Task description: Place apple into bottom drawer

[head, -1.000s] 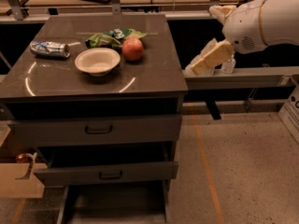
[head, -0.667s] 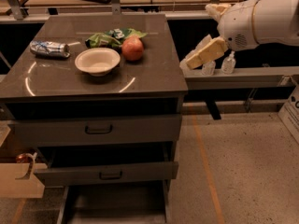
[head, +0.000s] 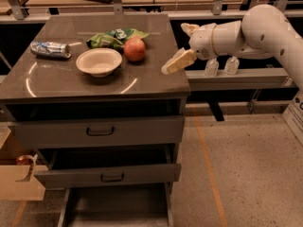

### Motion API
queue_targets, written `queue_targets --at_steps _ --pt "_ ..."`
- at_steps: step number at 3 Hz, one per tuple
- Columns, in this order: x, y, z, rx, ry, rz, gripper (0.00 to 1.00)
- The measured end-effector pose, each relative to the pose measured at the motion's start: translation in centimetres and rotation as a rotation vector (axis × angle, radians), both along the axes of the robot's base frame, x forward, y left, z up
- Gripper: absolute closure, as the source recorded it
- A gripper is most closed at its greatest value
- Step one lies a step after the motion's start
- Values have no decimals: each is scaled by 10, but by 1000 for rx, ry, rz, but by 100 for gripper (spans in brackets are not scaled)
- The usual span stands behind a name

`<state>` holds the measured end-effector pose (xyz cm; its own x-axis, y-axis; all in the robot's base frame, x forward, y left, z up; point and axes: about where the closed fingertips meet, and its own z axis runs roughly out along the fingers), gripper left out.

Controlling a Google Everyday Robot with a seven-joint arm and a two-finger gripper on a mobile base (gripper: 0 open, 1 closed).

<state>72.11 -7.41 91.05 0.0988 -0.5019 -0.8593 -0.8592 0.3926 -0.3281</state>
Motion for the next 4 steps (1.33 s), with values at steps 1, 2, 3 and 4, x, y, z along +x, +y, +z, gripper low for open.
queue_targets --at_steps 1,2,3,4 --pt "0 1 1 1 -1 0 0" --pt "15 11 -9 90 -5 -9 0" --pt "31 28 -15 155 -3 3 0" --pt "44 49 -24 172 18 12 0"
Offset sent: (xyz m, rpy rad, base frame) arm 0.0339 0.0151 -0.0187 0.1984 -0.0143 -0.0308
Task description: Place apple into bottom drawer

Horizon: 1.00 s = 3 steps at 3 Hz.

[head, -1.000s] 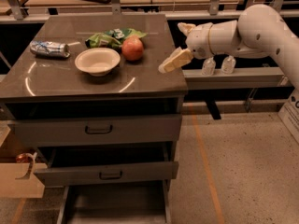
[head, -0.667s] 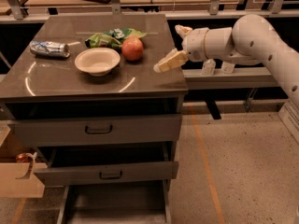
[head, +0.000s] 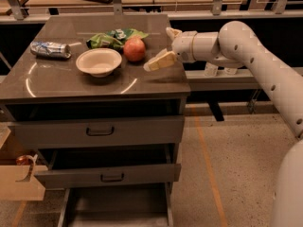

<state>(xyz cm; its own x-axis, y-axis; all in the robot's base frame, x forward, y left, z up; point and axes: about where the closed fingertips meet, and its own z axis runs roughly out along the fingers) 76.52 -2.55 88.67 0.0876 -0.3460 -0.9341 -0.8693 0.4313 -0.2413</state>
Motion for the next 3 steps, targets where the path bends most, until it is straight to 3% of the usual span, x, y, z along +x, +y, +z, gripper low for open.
queue_targets --at_steps 2,3 --pt "14 46 -13 19 65 61 0" --pt "13 67 -16 29 89 99 16"
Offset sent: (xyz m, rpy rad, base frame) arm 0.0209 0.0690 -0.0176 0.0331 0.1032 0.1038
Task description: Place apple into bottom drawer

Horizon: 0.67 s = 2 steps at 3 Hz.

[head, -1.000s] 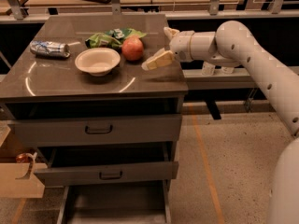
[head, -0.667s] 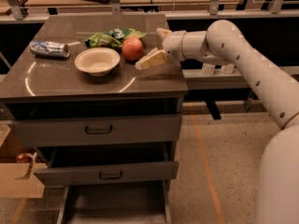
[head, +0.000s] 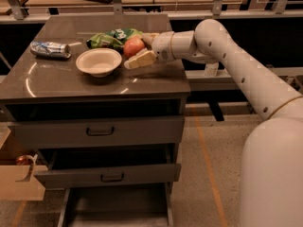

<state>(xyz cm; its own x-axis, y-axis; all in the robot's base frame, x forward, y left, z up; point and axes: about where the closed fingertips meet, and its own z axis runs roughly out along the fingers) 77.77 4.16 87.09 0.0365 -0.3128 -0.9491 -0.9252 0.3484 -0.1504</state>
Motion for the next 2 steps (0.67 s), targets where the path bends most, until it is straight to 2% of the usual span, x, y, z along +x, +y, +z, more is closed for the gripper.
queue_targets --at_steps 1,2 --pt "-6 14 0 9 17 25 39" --pt "-13 20 5 18 13 33 62"
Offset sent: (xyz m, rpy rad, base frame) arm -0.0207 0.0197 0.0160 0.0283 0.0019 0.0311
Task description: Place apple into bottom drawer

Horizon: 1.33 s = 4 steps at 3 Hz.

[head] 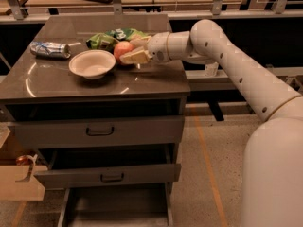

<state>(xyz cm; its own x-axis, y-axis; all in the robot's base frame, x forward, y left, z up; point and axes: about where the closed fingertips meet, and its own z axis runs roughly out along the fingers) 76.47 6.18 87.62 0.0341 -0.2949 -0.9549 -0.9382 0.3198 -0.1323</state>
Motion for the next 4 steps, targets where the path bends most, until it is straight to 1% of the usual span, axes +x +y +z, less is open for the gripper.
queue_targets --at_steps 1,2,3,4 --pt "-13 -1 33 39 -51 -8 86" --pt "-48 -23 99 49 -128 -36 100" --pt "-87 -39 130 2 -139 -44 100" --pt "-143 -64 119 40 -44 -8 100"
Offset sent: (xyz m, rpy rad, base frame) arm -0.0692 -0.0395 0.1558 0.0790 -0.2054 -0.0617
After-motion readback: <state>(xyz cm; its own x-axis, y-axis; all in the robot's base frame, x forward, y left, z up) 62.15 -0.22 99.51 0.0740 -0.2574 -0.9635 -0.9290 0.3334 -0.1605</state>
